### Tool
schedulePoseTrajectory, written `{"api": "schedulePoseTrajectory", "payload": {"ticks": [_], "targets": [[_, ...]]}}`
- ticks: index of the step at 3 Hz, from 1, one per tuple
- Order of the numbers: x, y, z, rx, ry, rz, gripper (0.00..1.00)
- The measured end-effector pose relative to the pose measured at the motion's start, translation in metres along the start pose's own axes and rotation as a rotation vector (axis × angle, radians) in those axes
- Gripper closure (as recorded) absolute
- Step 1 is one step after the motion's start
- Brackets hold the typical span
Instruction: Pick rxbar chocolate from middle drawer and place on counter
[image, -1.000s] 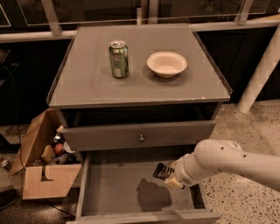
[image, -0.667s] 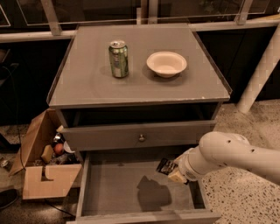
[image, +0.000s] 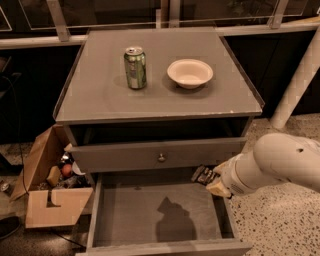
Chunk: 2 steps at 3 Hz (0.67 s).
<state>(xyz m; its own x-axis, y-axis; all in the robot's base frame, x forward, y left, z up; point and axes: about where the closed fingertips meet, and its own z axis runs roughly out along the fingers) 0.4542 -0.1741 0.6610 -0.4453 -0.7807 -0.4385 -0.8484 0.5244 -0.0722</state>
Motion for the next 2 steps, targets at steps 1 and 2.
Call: {"api": "schedulePoseTrajectory", "payload": {"ticks": [1, 2], "targets": [[-0.001, 0.0, -0.003, 0.006, 0.0, -0.002, 1.0], [-0.005, -0.006, 0.01, -0.03, 0.01, 0.019, 1.0]]}}
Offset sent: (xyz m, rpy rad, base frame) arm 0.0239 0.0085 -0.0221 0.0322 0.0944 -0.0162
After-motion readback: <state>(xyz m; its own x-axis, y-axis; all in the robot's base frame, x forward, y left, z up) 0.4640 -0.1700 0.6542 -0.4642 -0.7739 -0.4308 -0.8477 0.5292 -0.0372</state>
